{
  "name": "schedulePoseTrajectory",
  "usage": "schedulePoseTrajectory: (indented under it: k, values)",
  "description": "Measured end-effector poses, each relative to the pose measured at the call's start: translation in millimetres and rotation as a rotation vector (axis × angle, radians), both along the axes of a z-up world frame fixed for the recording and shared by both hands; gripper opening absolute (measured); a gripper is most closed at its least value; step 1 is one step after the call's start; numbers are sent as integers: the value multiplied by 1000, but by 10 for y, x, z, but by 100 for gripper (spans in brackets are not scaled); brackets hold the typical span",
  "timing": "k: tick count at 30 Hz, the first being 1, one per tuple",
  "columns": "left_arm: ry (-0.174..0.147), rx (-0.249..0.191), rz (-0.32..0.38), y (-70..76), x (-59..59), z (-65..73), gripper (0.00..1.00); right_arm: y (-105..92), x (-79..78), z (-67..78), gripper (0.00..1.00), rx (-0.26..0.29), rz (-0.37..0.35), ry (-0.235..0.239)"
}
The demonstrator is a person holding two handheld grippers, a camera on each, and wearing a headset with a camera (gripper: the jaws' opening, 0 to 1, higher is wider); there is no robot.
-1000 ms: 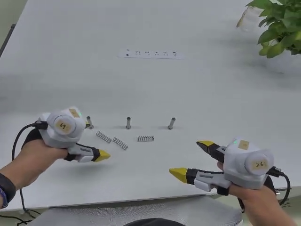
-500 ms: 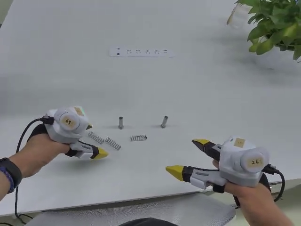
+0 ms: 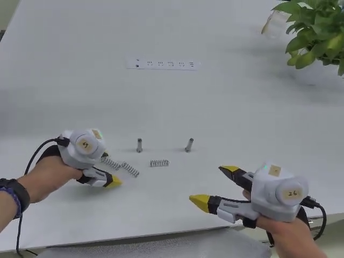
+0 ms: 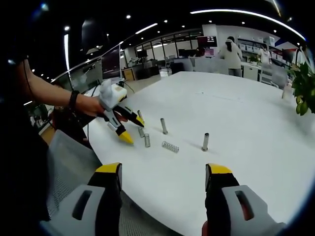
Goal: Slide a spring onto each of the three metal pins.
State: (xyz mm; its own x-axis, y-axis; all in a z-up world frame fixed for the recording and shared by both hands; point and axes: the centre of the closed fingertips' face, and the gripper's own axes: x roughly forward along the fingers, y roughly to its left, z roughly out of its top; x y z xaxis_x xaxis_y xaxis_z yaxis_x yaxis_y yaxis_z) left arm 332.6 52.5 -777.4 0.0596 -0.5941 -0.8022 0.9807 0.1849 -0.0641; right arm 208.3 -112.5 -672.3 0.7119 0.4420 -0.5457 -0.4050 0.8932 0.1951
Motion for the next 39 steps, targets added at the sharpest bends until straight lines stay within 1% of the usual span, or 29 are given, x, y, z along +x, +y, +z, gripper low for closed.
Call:
schedulePoseTrajectory:
  k: [3, 9, 11, 13, 16, 18, 19, 20, 22, 25, 27, 28, 30, 34, 36, 37, 39]
  values:
    - [6, 7, -8, 39, -31, -13, 47, 5, 15, 2, 68, 2, 3, -4]
    - [-3, 32, -25, 126, -71, -48, 42, 4, -1, -16, 67, 1, 10, 1]
    - [-4, 36, -21, 147, -72, -57, 41, 0, -8, -30, 67, 0, 10, 3]
    - [-7, 38, -17, 161, -74, -66, 38, 6, -16, -34, 67, 1, 11, 5]
    - [-18, 31, -13, 164, -63, -66, 34, 13, -23, -42, 67, 0, 14, 6]
    - [-30, 35, -26, 174, -65, -65, 31, 17, -24, -41, 66, 1, 13, 6]
    - [-54, 47, -52, 190, -62, -70, 29, 18, -24, -41, 66, -1, 15, 7]
    - [-70, 57, -71, 202, -63, -74, 27, 19, -21, -39, 66, -1, 17, 6]
    - [-63, 54, -70, 204, -87, -75, 23, 20, -14, -30, 66, -1, 18, 4]
    - [-64, 50, -78, 210, -102, -75, 19, 22, -2, -13, 66, -3, 18, -2]
    - [-61, 46, -76, 202, -106, -78, 10, 28, 2, -9, 66, -4, 19, -2]
    - [-58, 40, -58, 194, -90, -83, 5, 35, 4, -7, 66, -2, 22, -3]
    - [-43, 30, -20, 176, -61, -79, 4, 47, 6, -5, 66, -6, 28, -4]
    - [-22, 31, 31, 178, -63, -71, 4, 57, 10, -2, 66, -2, 29, -8]
    - [-21, 29, 44, 181, -63, -71, 3, 59, 9, -1, 66, -5, 30, -8]
    - [-18, 28, 49, 183, -67, -71, 3, 59, 8, 0, 66, -5, 30, -8]
    - [0, 28, 63, 213, -113, -69, 3, 59, 6, 13, 66, -5, 31, -11]
